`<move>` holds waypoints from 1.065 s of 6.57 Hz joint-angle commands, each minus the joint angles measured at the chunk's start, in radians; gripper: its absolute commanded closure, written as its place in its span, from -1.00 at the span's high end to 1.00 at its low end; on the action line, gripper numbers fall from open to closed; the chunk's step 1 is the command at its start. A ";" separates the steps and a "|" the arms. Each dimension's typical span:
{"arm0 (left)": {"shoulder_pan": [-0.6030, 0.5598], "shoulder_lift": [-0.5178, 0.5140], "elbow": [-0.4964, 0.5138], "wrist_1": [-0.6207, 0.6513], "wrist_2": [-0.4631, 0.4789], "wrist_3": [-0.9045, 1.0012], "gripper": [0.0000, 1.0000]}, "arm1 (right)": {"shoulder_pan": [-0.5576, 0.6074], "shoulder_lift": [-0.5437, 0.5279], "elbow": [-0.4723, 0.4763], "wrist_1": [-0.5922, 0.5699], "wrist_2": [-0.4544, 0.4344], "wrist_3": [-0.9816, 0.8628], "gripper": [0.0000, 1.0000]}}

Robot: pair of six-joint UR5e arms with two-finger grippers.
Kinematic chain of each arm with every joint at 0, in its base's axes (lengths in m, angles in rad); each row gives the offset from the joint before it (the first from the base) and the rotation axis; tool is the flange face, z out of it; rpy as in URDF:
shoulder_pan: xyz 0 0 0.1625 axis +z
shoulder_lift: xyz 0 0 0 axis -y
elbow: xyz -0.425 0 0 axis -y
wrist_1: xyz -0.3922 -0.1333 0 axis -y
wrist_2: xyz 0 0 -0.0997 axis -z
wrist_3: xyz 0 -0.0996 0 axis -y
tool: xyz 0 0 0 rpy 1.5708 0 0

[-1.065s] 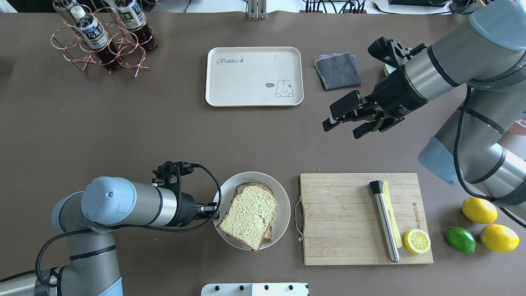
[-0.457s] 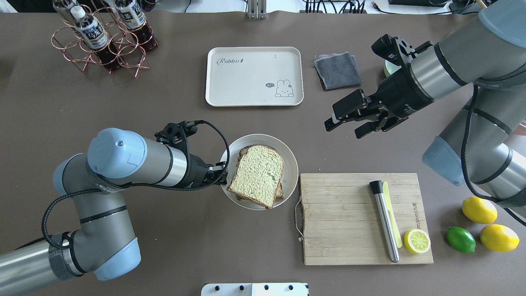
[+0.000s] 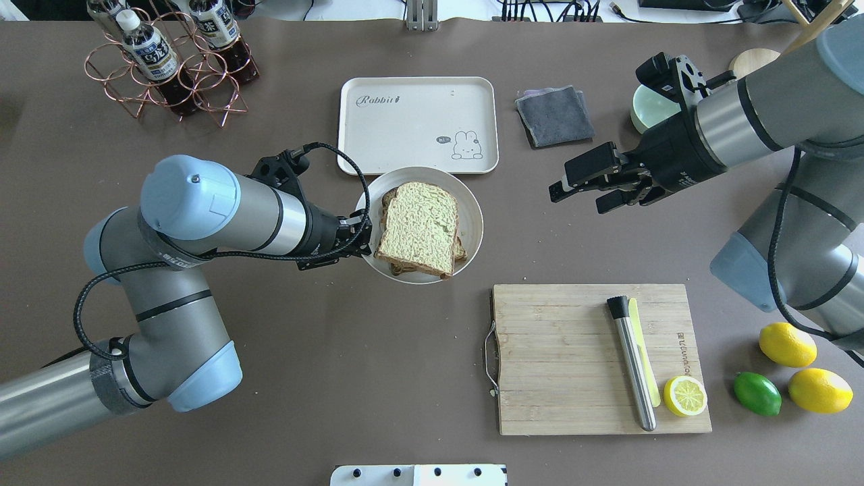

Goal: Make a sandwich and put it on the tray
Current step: 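Lift the plate with the left gripper and set it on the bunny tray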

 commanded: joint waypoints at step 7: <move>-0.108 -0.265 0.479 -0.150 0.192 -0.377 -1.00 | 0.023 -0.006 0.017 0.048 -0.221 0.070 1.00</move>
